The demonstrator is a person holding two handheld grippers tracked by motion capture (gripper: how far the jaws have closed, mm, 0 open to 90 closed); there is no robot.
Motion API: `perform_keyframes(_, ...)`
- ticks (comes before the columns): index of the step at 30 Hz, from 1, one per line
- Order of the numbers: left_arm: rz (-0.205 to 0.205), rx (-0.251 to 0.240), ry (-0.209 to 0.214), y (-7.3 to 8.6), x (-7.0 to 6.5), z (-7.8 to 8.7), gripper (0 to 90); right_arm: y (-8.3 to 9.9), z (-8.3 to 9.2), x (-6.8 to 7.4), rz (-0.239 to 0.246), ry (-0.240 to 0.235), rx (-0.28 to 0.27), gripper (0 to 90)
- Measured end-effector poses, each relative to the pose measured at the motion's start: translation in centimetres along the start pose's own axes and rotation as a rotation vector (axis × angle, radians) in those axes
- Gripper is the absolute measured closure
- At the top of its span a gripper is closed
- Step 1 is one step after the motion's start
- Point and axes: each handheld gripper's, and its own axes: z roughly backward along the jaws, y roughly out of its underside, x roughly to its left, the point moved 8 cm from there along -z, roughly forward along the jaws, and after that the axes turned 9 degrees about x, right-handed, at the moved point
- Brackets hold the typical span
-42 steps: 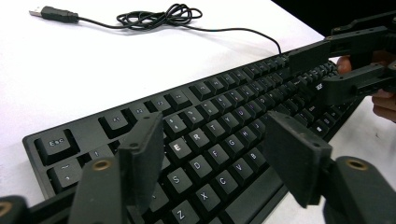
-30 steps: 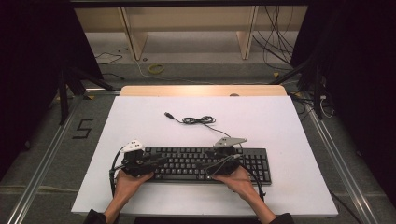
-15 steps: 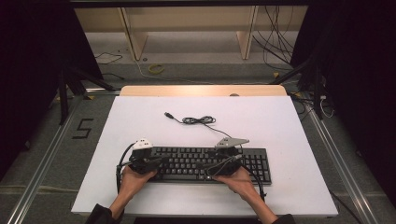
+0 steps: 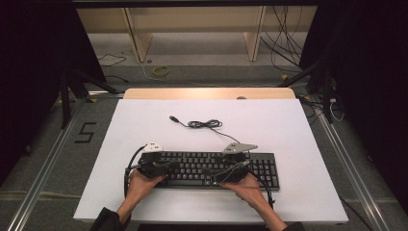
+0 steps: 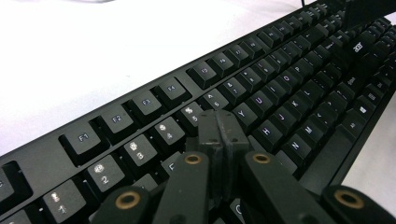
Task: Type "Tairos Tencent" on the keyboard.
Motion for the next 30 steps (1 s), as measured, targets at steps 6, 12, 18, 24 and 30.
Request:
perform_keyframes(6,0.008,0.02,-0.007,0.2,0.0,-0.4,89.2,0.0,0.0,0.0,0.0,0.002,0.004,31.0)
perform_keyframes(12,0.011,0.037,-0.019,0.3,-0.1,-0.7,89.6,0.0,0.0,0.0,0.003,-0.001,0.003,31.0)
perform_keyframes(18,0.028,0.013,-0.009,0.1,0.1,-0.3,89.2,0.0,0.0,0.0,0.002,0.003,0.0,31.1)
perform_keyframes(24,0.057,-0.042,0.025,-0.4,0.1,0.7,77.3,-0.1,0.0,-0.3,-0.005,0.01,-0.004,31.3)
perform_keyframes(30,0.059,-0.083,0.092,-0.8,-0.2,1.9,56.6,-0.2,0.0,-0.5,-0.003,0.018,-0.012,33.0)
